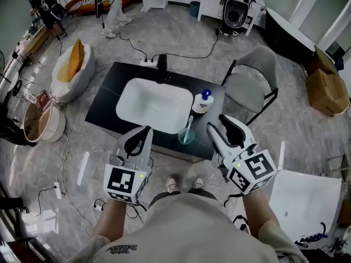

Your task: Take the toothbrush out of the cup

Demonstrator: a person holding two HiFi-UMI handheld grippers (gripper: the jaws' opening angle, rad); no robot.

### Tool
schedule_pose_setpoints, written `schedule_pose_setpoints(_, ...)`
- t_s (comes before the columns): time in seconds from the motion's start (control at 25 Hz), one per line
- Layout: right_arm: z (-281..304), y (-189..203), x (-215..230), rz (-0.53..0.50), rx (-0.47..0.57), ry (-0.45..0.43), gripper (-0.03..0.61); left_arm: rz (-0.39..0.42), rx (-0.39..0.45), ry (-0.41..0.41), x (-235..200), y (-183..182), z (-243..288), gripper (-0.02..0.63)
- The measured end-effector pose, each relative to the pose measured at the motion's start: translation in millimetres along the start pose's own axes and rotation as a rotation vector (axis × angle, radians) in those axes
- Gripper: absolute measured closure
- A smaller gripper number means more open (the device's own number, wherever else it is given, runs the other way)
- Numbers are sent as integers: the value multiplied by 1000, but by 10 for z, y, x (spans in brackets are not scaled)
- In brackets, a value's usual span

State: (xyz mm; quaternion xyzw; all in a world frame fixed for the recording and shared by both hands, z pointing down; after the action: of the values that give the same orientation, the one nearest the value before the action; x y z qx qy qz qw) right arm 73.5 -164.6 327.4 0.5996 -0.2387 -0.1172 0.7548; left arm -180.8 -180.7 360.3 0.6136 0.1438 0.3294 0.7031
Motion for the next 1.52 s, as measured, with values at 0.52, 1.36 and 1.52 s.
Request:
schedule_pose_setpoints(0.52, 331, 59, 472, 7, -59, -86, 414, -11, -17, -62, 123, -32, 350, 612)
schedule_pose_setpoints(1.36, 1204, 1369, 945, 117, -414, -126, 416, -79, -257, -5, 166, 865, 977, 612)
schedule_pose_setpoints(1.52, 1291, 1694, 952, 132, -489, -139, 416, -113, -302, 13, 204, 1110, 1031, 612)
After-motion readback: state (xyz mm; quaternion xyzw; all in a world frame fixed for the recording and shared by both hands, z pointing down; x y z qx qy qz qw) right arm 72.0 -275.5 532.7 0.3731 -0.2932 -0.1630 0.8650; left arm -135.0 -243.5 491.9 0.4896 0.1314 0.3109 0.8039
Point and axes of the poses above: the fingertips, and each gripper's own axes: z forward along the fingers, x to its right, y out of its underside, the point moved 8 cm from there along -z, backward along the fingers, and after that the axes turned 8 degrees about z, right-handed, at the moved point
